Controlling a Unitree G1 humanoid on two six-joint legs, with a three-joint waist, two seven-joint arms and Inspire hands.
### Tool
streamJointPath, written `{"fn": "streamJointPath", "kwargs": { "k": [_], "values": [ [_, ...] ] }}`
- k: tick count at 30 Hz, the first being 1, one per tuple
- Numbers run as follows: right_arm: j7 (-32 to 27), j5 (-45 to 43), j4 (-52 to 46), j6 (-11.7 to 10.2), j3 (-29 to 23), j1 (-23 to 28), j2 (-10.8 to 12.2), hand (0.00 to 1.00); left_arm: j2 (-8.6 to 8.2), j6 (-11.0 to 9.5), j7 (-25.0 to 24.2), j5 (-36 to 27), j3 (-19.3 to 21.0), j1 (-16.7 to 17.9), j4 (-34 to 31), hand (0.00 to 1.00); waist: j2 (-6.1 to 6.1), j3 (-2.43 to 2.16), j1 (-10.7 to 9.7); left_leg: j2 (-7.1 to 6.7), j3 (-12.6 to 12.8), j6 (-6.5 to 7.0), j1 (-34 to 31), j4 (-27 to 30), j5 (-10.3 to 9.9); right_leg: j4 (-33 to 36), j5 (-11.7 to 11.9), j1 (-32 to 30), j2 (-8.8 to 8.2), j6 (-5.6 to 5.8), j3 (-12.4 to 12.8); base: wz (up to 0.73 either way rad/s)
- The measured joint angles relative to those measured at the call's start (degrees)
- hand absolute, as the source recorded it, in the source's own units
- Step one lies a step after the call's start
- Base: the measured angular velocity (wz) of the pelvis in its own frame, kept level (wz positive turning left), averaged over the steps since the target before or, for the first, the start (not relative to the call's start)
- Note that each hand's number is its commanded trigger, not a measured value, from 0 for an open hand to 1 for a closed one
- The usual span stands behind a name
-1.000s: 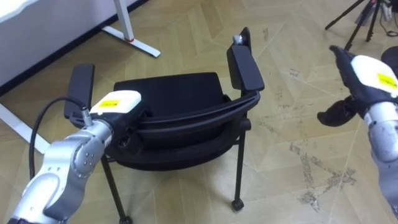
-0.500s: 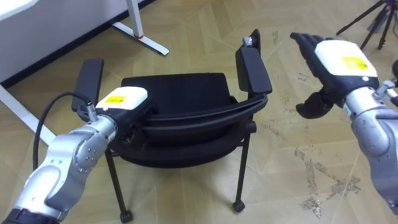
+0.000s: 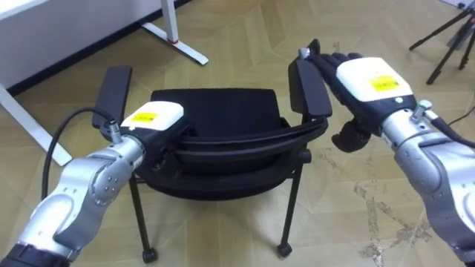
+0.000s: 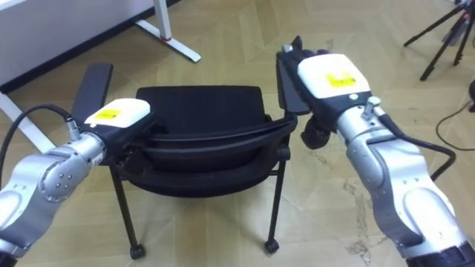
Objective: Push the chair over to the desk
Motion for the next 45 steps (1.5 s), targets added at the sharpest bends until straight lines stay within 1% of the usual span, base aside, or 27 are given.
{"fn": "streamJointPath", "kwargs": {
  "k": [2, 6, 7, 10, 14, 19, 22, 25, 27, 29, 30, 32, 33, 35, 39, 43, 45],
  "values": [
    [1.02, 0.18, 0.01, -0.27, 0.86, -0.52, -0.2, 0.0, -0.01, -0.53, 0.0, 0.0, -0.16, -0.14, -0.07, 1.0, 0.0, 0.0, 0.44, 0.0, -0.13, 0.0, -0.01, -0.21, 0.0, -0.06, 0.0, -0.01, 0.06, 0.0, 0.01, 0.02],
    [1.41, 0.24, 0.02, -1.15, 1.23, -0.91, -0.23, 0.0, 0.02, -1.35, 0.08, -0.42, -0.16, -0.25, -0.08, 1.0, 0.03, 0.0, 0.57, -0.01, -0.6, -0.01, 0.08, -0.58, 0.0, -0.08, 0.0, 0.03, 0.09, 0.0, -0.2, 0.04],
    [1.41, 0.48, 0.02, -1.16, 1.46, -0.91, -0.22, 0.0, 0.12, -1.68, 0.18, -0.57, -0.16, -0.27, -0.02, 1.0, 0.03, 0.0, 0.6, -0.04, -1.24, -0.01, 0.15, -0.79, 0.01, -0.08, 0.0, 0.08, 0.13, 0.0, -0.16, 0.04],
    [1.41, 1.38, 0.03, -1.14, 2.59, -0.91, -0.22, 0.0, 0.16, -2.3, 0.6, -0.59, -0.22, -0.29, 0.12, 1.0, 0.06, 0.03, 0.67, -0.04, -1.84, -0.01, 0.18, -0.89, 0.01, -0.08, 0.0, 0.22, 0.2, 0.0, -0.1, 0.05],
    [1.41, 1.47, 0.04, -1.18, 2.95, -0.92, -0.22, 0.0, 0.16, -2.73, 0.89, -0.76, -0.89, -0.95, 0.62, 1.0, 0.1, 0.07, 1.22, -0.09, -2.05, -0.01, 0.1, -0.9, 0.01, -0.91, 0.0, 0.7, 0.28, 0.0, -0.11, 0.03],
    [1.43, 1.14, 0.04, -1.12, 2.98, -0.91, -0.21, 0.0, 0.11, -2.82, 0.9, -0.87, -1.3, -1.36, 0.78, 1.0, 0.23, 0.16, 1.8, -0.08, -2.16, -0.02, 0.02, -0.91, 0.01, -0.92, 0.0, 0.74, 0.33, 0.0, -0.06, 0.0],
    [1.8, 0.9, 0.05, -1.02, 3.04, -0.91, -0.2, 0.0, 0.1, -2.85, 0.89, -0.87, -1.54, -1.59, 0.78, 1.0, 0.23, 0.17, 1.82, -0.08, -2.5, -0.02, -0.1, -0.92, 0.01, -0.93, 0.0, 0.76, 0.36, 0.0, -0.07, 0.05],
    [2.01, 0.72, 0.27, -0.61, 3.94, -0.91, -0.12, 0.0, -0.02, -2.85, 0.89, -0.87, -1.74, -1.68, 0.77, 1.0, 0.23, 0.17, 1.99, -0.08, -2.76, -0.02, -0.11, -0.92, 0.01, -0.95, 0.0, 0.84, 0.41, 0.0, -0.07, 0.02],
    [1.99, 0.7, 1.19, -0.49, 4.65, -0.92, 0.32, 0.0, -0.06, -2.88, 0.89, -0.87, -1.93, -1.87, 0.83, 1.0, 0.24, 0.19, 1.97, -0.08, -3.0, -0.02, -0.03, -0.92, 0.01, -0.97, 0.0, 0.98, 0.42, 0.0, -0.15, 0.05],
    [1.92, 1.42, 4.65, -0.58, 6.34, -0.92, 0.53, 0.0, -0.21, -3.08, 1.0, -1.86, -3.83, -3.95, 2.98, 1.0, 0.43, 0.33, 2.71, -0.11, -3.33, -0.02, 0.49, -0.87, 0.01, -1.03, 0.0, 1.63, 0.44, 0.0, -0.21, 0.07],
    [1.95, 1.51, 5.52, -0.56, 6.92, -0.92, 0.53, 0.0, -0.21, -3.19, 1.05, -2.11, -4.28, -4.46, 3.52, 1.0, 0.5, 0.37, 3.05, -0.11, -3.34, -0.02, 0.59, -0.86, 0.01, -1.03, 0.0, 1.7, 0.44, 0.0, -0.2, 0.0],
    [2.24, 1.61, 8.02, -1.22, 8.25, -0.9, 0.55, 0.0, -0.38, -3.3, 1.46, -2.52, -4.68, -5.23, 4.28, 1.0, 0.97, 0.71, 3.34, -0.11, -3.73, -0.02, 0.45, -0.82, 0.01, -1.05, 0.0, 1.76, 0.44, 0.0, -0.45, 0.02],
    [2.24, 1.79, 8.84, -1.4, 8.54, -0.91, 0.62, 0.0, -0.4, -3.33, 1.65, -2.65, -4.72, -5.31, 4.43, 1.0, 1.06, 0.73, 3.33, -0.12, -3.78, -0.02, 0.37, -0.82, 0.01, -1.06, 0.0, 1.72, 0.44, 0.0, -0.45, 0.06],
    [2.14, 2.03, 10.51, -1.77, 9.01, -1.2, 0.8, 0.0, -0.34, -3.43, 2.04, -3.33, -4.91, -5.44, 4.96, 1.0, 1.38, 0.56, 3.24, -0.12, -4.22, -0.02, 0.22, -0.75, 0.01, -1.07, 0.0, 1.66, 0.44, 0.0, -0.75, 0.0],
    [2.22, 2.04, 12.23, -1.77, 9.53, -2.39, 0.93, 0.0, -0.33, -3.43, 2.61, -4.0, -5.58, -6.01, 6.03, 1.0, 1.58, 0.46, 3.21, -0.12, -4.59, -0.02, 0.3, -0.72, 0.01, -1.06, 0.0, 1.88, 0.44, 0.0, -1.15, 0.04],
    [2.08, 1.69, 15.69, -1.65, 9.74, -4.12, 2.95, 0.0, -0.62, -3.41, 2.84, -4.02, -5.62, -6.01, 6.68, 1.0, 1.52, 0.41, 3.12, -0.25, -4.52, -0.02, 0.91, -0.59, 0.01, -2.12, 0.0, 3.11, 0.45, 0.0, -1.32, 0.0],
    [2.13, 1.14, 16.22, -1.63, 9.79, -4.33, 3.27, 0.0, -0.8, -3.35, 2.85, -4.02, -5.62, -6.01, 6.92, 1.0, 1.55, 0.39, 3.03, -0.26, -4.55, -0.02, 0.94, -0.45, 0.01, -2.32, 0.0, 3.42, 0.45, 0.0, -1.43, 0.04]
  ]
}}
